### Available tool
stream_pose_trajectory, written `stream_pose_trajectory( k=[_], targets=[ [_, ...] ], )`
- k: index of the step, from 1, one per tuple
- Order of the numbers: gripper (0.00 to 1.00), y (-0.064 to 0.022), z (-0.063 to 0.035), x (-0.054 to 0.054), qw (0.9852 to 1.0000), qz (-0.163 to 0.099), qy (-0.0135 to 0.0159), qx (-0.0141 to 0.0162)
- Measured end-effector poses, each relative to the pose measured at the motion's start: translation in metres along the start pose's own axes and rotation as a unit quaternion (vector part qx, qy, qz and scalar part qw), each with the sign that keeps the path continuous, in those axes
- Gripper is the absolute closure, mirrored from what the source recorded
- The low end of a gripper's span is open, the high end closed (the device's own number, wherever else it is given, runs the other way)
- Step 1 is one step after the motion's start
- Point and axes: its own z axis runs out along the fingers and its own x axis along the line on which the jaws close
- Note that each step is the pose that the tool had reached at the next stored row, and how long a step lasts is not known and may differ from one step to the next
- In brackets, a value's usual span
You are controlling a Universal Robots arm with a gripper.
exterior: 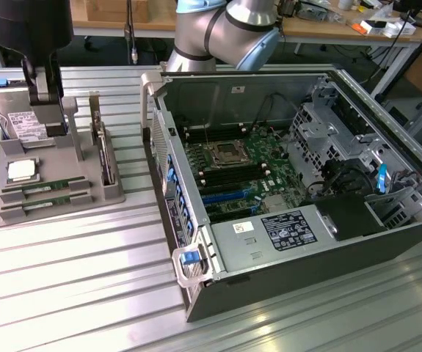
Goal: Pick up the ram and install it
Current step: 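Pick up the ram and move it above insertion slot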
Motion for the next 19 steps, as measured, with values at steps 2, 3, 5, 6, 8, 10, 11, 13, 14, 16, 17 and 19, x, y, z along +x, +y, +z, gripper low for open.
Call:
stream_pose_trajectory(
  k=[2,3,5,6,8,10,11,13,14,16,17,19],
  targets=[
    [0.64,0.0052,0.0085,0.0,1.0,0.0,0.0,0.0001],
    [0.64,0.0063,0.0111,0.0,1.0,0.0,-0.0001,0.0001],
    [0.64,0.0092,0.0195,0.001,1.0,0.0,0.0,0.0001],
    [0.64,0.0108,0.0241,0.001,1.0,0.0,0.0,0.0001],
    [0.64,0.014,0.0331,0.002,1.0,0.0,0.0,0.0001],
    [0.64,0.0164,0.0394,0.003,1.0,0.0,0.0,0.0],
    [0.64,0.0171,0.041,0.003,1.0,0.0,0.0,0.0],
    [0.64,0.0191,0.0493,0.005,1.0,0.0,0.0,0.0001],
    [0.64,0.0197,0.0548,0.006,1.0,0.0,0.0,0.0001],
    [0.64,0.0207,0.0619,0.008,1.0,-0.001,0.0,0.0],
    [0.64,0.0215,0.0656,0.009,1.0,-0.001,0.0,0.0],
    [0.64,0.0227,0.0727,0.011,1.0,-0.001,0.0,0.0]
  ],
)
